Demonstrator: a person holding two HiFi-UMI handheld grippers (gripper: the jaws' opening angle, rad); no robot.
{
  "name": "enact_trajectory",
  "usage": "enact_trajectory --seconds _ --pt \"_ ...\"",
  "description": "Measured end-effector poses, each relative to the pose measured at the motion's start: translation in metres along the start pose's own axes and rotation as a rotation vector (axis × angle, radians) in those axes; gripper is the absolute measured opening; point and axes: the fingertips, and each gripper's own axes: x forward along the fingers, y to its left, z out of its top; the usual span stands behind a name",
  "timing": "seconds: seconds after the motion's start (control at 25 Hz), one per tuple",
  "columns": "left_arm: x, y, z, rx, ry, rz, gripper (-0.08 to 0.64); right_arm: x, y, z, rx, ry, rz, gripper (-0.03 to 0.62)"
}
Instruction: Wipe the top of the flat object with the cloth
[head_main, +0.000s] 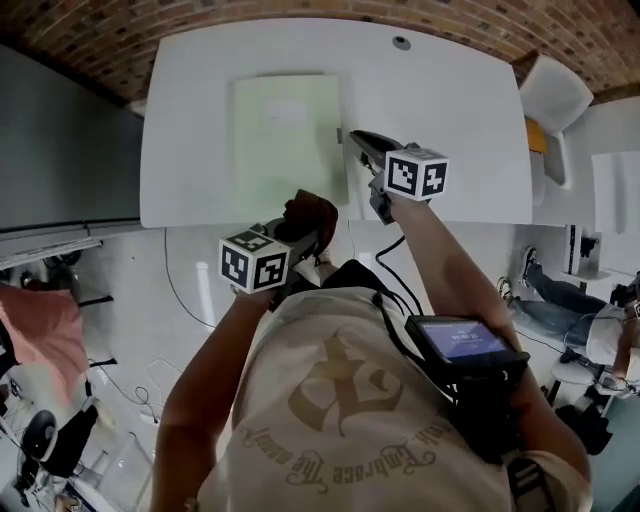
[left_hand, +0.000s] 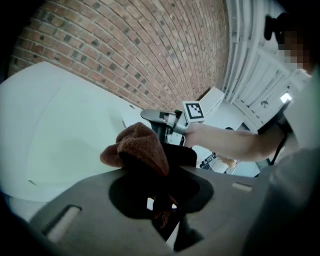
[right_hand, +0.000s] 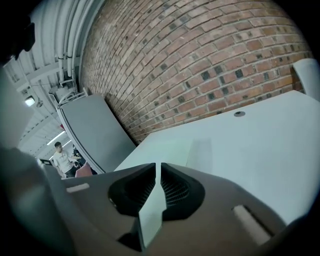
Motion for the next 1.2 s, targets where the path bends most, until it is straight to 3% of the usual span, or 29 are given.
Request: enact_trajectory --seconds 0.08,0.24,0.44,0.76,1.08,1.2 --pt "-0.021 0.005 0.014 -0.010 -0.067 0.014 0.087 -0.011 0.013 0.000 -0.028 -0.013 -0.004 0.013" --pt "-0.065 0.015 0.037 -0.010 -0.196 0.046 0.087 -0.030 0.045 -0.005 -0.098 -0.036 -0.007 0.008" --pt "-0.114 0.033 0.037 0.025 -0.267 0.120 0.087 -0.053 0.084 -0.020 -0.180 -0.074 0.008 0.008" --pt "-0.162 0.053 0.001 0.029 -0.285 0.186 0.087 -0.080 0.111 -0.070 -0.184 -0.114 -0.045 0.008" --pt "-0.158 0.039 -0.026 0.102 -0.231 0.138 0.087 -0.093 0.133 -0.090 -0.217 -0.155 -0.057 0.008" --pt "-0.145 0.028 -0.034 0.102 -0.232 0.105 0.087 -0.105 0.127 -0.097 -0.232 -0.128 -0.087 0.008"
